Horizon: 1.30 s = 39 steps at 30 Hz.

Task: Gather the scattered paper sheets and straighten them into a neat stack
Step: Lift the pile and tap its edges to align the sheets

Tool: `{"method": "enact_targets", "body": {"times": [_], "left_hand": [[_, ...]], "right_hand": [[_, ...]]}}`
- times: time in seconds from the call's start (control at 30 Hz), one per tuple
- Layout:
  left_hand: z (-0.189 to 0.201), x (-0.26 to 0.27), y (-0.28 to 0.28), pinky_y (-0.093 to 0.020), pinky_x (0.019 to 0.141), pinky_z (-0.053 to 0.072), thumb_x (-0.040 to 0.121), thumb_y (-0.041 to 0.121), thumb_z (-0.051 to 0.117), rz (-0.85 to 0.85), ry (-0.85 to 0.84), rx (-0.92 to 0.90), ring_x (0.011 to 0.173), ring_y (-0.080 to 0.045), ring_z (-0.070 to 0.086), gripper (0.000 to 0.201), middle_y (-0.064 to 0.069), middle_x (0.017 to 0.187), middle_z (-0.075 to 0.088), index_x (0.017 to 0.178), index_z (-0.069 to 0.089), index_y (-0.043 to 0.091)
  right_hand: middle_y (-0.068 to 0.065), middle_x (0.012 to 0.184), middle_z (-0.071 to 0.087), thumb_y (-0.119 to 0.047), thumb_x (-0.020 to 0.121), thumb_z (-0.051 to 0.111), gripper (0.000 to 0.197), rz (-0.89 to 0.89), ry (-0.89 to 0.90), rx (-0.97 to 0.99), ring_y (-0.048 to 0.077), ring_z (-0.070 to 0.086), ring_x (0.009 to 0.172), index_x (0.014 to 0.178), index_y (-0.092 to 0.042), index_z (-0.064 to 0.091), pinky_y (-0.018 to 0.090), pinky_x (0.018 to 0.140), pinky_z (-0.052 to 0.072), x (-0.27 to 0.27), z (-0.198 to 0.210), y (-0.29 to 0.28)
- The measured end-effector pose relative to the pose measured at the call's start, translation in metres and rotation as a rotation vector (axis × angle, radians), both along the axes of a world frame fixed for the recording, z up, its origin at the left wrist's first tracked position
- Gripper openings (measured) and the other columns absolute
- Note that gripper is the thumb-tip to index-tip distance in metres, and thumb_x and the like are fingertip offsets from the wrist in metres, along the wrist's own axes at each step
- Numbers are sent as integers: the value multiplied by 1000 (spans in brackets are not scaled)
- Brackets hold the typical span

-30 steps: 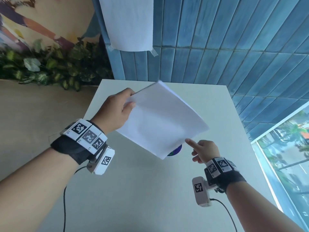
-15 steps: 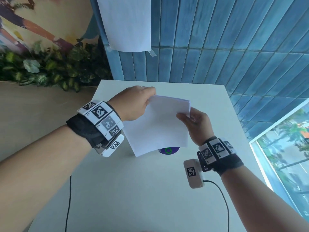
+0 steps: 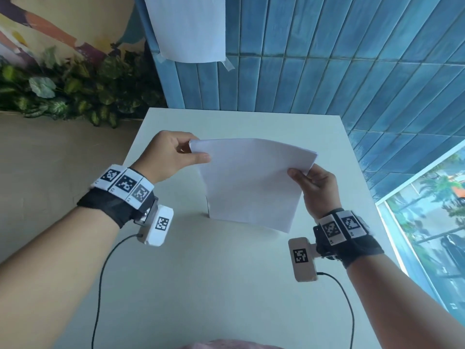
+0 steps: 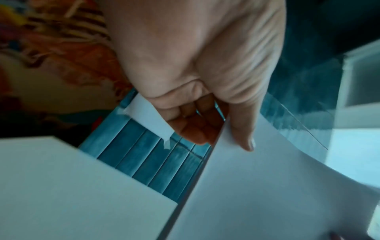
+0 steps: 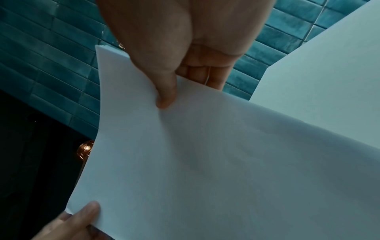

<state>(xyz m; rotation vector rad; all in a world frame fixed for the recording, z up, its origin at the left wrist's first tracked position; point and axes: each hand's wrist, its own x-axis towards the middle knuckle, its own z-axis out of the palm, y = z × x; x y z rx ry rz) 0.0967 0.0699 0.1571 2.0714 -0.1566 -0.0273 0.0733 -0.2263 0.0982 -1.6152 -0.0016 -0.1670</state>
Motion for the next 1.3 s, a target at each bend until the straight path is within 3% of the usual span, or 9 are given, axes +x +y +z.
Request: {"method": "enact_targets", "body": {"times": [0.13,0.27,0.47,0.63,0.8,0.97,1.07,1.23,1.3], "left_hand": [[-20,-2,-12,-35,101,47,74,20,81,-4,226,-400,106,-20,67,38,-6,114,72,111,72,20],[-33,-3,-31,-44,108,43,89,28,62,42,132,-379,116,-26,63,36,-10,119,70,119,66,8],[-32,-5,-57,-45,100,49,95,28,54,305,-150,-321,108,-16,65,26,0,111,71,116,63,17],[-31,-18,-76,-42,96,50,97,23,52,378,-307,-306,104,-15,63,12,6,105,65,106,53,30],[-43,-20,-71,-43,95,50,94,23,54,412,-308,-315,103,-15,63,11,8,104,65,104,53,28],[-55,-21,-68,-30,89,51,85,18,63,418,-253,-390,99,-12,64,24,5,104,65,105,50,24],[-69,-22,-71,-25,85,50,85,8,65,397,-166,-411,95,-6,63,30,10,101,64,106,46,17],[-87,-18,-69,-16,80,45,93,7,55,414,-153,-303,87,12,57,19,13,99,60,108,45,14],[-90,-16,-69,-10,79,44,94,7,54,414,-149,-291,88,11,57,19,12,100,60,109,45,14]], "right_hand": [[-20,71,72,3,86,60,25,-13,6,22,-3,64,70,83,-20,69,15,70,51,4,-2,1],[-22,68,71,4,86,59,25,-42,7,19,-5,64,67,83,-19,68,14,68,51,5,-2,3],[-21,76,72,-9,87,62,28,-123,-55,-24,8,65,78,81,-34,70,32,79,53,10,0,13],[-20,78,71,-11,90,58,25,-209,-111,10,9,62,80,85,-34,67,24,75,50,9,-1,26],[-14,84,69,-16,88,54,21,-188,-101,-51,13,62,84,87,-34,65,31,76,49,5,-8,25],[-13,84,65,-10,87,57,14,-142,-114,-141,3,60,76,94,-23,58,15,66,45,-2,-14,25],[-14,91,62,-2,84,61,28,-152,-104,-142,-8,59,79,102,-22,52,9,69,45,0,-18,25],[-14,79,60,-1,85,58,15,-176,-68,-227,-12,55,67,89,-15,56,5,59,40,9,-20,23],[-13,78,62,-1,84,59,15,-175,-53,-217,-10,56,67,86,-16,58,7,59,41,10,-21,23]]}}
